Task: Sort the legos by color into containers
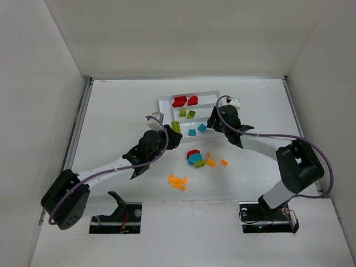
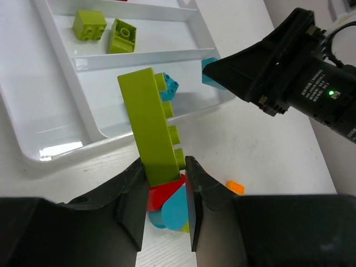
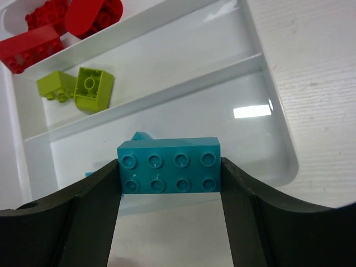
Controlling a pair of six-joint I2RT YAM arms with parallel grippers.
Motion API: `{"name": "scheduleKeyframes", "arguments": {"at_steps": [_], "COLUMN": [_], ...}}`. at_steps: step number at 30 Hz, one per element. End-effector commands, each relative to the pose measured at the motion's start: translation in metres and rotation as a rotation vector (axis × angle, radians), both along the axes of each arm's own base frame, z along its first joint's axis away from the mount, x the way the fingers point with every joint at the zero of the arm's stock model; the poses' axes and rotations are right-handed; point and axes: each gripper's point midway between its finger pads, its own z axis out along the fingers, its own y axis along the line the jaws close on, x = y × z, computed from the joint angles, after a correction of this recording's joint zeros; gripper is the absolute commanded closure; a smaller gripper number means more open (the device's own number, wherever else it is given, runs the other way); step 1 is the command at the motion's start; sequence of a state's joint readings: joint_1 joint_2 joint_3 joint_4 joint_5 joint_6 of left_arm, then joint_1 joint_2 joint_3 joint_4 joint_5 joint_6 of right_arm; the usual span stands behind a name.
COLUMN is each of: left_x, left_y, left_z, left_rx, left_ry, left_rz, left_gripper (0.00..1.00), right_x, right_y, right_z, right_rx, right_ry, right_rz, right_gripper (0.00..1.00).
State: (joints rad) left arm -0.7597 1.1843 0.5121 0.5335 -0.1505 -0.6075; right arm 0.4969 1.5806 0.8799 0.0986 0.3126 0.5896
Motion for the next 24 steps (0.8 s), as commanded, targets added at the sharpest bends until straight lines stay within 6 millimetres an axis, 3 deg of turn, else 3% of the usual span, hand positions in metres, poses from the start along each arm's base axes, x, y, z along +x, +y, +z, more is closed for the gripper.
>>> {"name": "scheduleKeyframes", "arguments": {"at_steps": [1, 5, 12, 17, 24], "left_x": [0.013, 0.030, 0.056, 0.076, 0.089], "left_y": [-0.012, -0.015, -0.024, -0.036, -0.083], "left_z": [0.016, 0.011, 0.014, 0.005, -0.003], "left_rx": [-0.056, -0.047, -0.042, -0.023, -0.034], "left_ry": [0.006, 0.032, 0.040, 0.092, 0.238], "left_rz": [-0.021, -0.011, 0.004, -0.006, -0.235], "left_gripper": [0.84, 0.84, 0.83, 0.83, 0.83], "right_x": [0.022, 0.023, 0.022, 0.004, -0.028], "right_y": [-0.008, -0.005, -0.005, -0.009, -0.027], "right_z": [0.021, 0.018, 0.041, 0.066, 0.070], "right_rx": [-0.063, -0.069, -0.049, -0.001, 0.070], "right_ry": [-0.083, -0.078, -0.129, -0.197, -0.237], "right_rz": [-0.034, -0.026, -0.019, -0.026, -0.055], "right_gripper": [0.34, 0.22, 0.09, 0.12, 0.26]}}
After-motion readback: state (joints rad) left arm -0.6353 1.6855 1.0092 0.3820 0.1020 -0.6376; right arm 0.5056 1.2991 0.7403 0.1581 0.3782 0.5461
